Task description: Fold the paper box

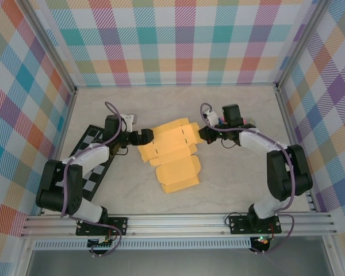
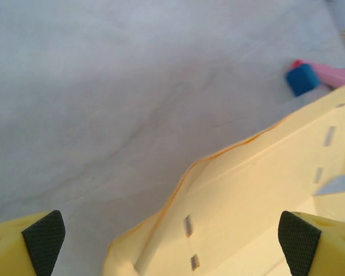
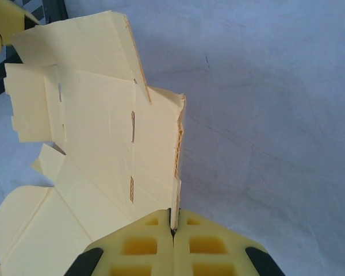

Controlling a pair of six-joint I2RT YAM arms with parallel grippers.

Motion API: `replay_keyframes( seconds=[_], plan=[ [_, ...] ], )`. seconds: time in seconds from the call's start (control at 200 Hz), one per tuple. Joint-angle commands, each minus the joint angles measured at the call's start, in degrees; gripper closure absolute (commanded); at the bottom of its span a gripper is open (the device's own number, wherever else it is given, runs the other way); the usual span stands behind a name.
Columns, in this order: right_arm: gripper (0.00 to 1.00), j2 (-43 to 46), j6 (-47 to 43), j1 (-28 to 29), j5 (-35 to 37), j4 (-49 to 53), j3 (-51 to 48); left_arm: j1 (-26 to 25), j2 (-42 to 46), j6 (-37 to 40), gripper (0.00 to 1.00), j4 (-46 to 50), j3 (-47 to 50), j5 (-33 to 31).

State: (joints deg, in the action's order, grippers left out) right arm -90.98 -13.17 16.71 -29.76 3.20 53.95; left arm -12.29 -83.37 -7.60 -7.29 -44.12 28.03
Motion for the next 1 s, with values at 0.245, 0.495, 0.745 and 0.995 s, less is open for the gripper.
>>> replay_keyframes(
  seconds=[0.245, 0.495, 0.745, 0.995],
  plan=[
    [1.00, -0.14, -17.48, -1.85, -5.87, -1.92, -0.01, -0.54, 1.97, 17.68, 0.04, 6.45, -2.89, 9.53],
    [1.00, -3.75, -21.02, -1.86, -7.45, 2.26, 3.79, -5.69, -1.15, 21.39, 0.06, 10.40, -5.21, 11.21],
    [1.00, -4.60, -21.22, -1.86, -8.80, 2.46, 4.42, -12.07, -4.40, 24.54, 0.15, 12.61, -9.40, 4.35],
    [1.00, -3.74, -20.60, -1.86, -9.59, 1.61, 3.63, -14.56, -8.70, 26.73, 0.30, 14.07, -13.93, 1.91]
  ],
)
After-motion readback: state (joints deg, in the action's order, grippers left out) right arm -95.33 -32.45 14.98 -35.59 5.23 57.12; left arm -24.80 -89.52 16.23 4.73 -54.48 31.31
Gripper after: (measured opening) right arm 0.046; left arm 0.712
